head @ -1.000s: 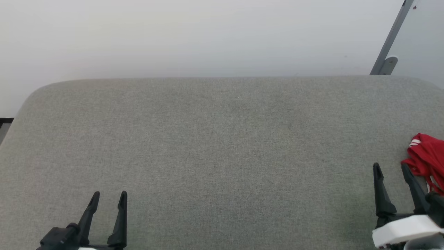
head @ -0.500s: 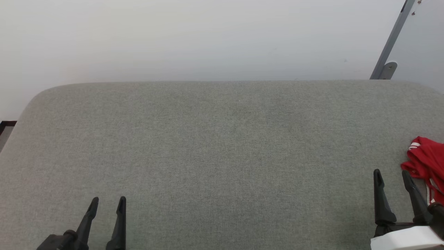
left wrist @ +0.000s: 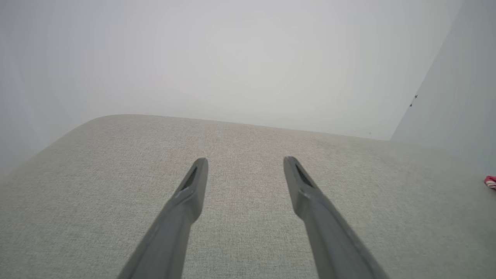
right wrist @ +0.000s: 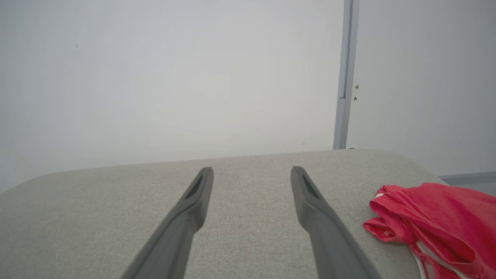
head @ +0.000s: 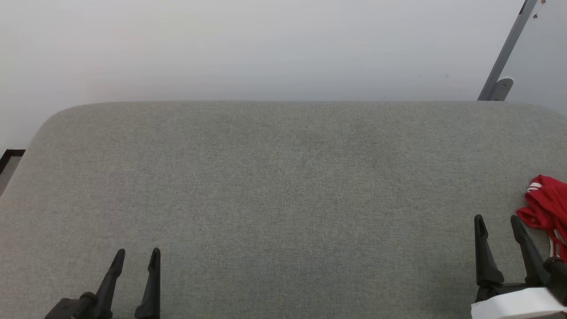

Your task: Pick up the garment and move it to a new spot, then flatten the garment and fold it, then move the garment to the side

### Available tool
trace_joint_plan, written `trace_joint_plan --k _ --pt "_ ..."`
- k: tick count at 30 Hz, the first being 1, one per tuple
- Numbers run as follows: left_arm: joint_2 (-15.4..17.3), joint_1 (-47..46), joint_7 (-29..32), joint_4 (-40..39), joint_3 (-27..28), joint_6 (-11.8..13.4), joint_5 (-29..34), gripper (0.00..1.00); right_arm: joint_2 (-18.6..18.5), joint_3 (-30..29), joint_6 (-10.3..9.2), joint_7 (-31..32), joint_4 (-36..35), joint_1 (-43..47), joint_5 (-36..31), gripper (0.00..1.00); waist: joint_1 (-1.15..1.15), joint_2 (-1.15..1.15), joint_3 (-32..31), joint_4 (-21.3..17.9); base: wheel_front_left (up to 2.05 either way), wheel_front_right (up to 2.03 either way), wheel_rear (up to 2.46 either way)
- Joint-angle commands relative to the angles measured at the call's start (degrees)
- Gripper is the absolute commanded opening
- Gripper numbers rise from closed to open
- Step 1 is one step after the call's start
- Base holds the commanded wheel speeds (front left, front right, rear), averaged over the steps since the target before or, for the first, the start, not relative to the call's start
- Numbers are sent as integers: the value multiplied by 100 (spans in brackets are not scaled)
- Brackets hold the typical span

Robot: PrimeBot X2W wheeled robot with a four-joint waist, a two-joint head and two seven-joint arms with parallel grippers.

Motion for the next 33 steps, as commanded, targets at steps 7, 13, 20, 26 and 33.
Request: trace_joint_plan --k 7,13,20,26,33 --pt "-11 -20 -8 18 84 7 48 100 57 -23 -3 23 -60 59 -38 100 0 0 14 -9 0 0 0" --pt "-32 -34 -8 62 110 7 47 100 84 -49 -3 24 -73 64 -27 100 0 0 5 -42 0 0 0" --pt "-168 9 33 295 35 2 -143 0 140 -54 1 50 198 63 111 0 0 0 5 -50 0 0 0" --pt "-204 -125 190 353 79 6 -765 0 160 -57 1 222 262 -44 752 0 0 0 9 -66 0 0 0" --pt "-247 -282 362 436 129 4 -1427 0 182 -48 1 397 323 -150 1445 0 0 0 14 -84 0 0 0"
